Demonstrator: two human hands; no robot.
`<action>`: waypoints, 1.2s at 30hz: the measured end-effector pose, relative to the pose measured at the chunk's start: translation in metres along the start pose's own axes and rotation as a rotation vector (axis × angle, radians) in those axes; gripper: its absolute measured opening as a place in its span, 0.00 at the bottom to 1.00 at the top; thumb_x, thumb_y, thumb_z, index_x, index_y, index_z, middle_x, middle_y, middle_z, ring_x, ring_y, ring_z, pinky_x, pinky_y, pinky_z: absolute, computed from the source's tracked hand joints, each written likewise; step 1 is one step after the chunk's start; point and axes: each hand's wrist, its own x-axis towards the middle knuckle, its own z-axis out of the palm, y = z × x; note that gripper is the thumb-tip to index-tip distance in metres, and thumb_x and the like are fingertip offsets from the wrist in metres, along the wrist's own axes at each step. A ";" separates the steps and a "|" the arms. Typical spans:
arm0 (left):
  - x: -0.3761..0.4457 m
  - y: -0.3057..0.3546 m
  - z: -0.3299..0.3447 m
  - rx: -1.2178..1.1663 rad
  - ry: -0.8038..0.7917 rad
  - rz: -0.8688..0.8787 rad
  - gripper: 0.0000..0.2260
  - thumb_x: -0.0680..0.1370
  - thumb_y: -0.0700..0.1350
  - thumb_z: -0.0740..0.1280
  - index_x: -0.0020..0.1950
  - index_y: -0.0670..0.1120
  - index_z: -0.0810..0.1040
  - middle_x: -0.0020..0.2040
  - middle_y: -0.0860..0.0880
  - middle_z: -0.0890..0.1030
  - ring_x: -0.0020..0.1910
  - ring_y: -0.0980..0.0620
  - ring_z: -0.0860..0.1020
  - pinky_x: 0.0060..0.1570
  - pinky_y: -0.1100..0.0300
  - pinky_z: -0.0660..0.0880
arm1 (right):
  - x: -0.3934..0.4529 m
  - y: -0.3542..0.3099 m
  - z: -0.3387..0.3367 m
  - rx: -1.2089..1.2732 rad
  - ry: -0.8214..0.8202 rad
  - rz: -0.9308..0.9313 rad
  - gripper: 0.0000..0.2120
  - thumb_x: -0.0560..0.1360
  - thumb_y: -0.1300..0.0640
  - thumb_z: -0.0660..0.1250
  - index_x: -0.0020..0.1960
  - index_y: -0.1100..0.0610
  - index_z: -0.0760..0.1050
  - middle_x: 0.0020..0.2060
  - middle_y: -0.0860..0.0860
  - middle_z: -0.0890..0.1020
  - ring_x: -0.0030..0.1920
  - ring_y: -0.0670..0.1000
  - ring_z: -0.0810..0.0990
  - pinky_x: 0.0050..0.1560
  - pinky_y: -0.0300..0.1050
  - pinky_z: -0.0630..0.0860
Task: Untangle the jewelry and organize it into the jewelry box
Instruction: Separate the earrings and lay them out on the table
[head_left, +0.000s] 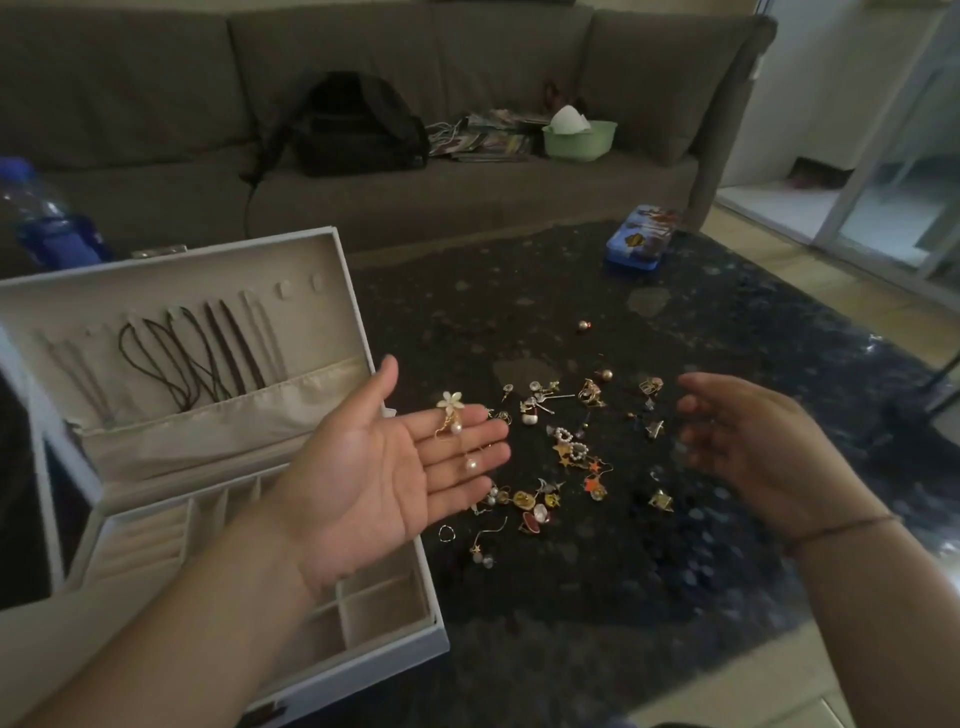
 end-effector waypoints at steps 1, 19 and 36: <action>0.003 0.000 -0.001 -0.002 -0.018 0.002 0.37 0.77 0.67 0.53 0.69 0.37 0.72 0.64 0.39 0.80 0.64 0.41 0.79 0.67 0.46 0.70 | 0.001 0.001 0.001 -0.011 -0.006 -0.003 0.06 0.78 0.56 0.66 0.48 0.55 0.81 0.33 0.49 0.80 0.31 0.50 0.75 0.34 0.45 0.71; 0.026 -0.001 -0.041 -0.091 -0.386 0.021 0.44 0.79 0.70 0.55 0.78 0.36 0.51 0.80 0.37 0.53 0.80 0.41 0.51 0.78 0.47 0.42 | 0.005 0.008 -0.013 -1.203 -0.299 -0.185 0.10 0.77 0.56 0.68 0.47 0.39 0.77 0.42 0.38 0.80 0.40 0.34 0.75 0.38 0.28 0.67; 0.019 0.008 -0.051 -0.014 -0.284 0.061 0.44 0.76 0.71 0.51 0.76 0.36 0.64 0.74 0.37 0.70 0.73 0.42 0.69 0.72 0.47 0.65 | -0.036 0.057 0.103 -1.264 -0.345 -0.783 0.13 0.78 0.42 0.60 0.59 0.41 0.79 0.55 0.39 0.76 0.56 0.45 0.70 0.52 0.42 0.74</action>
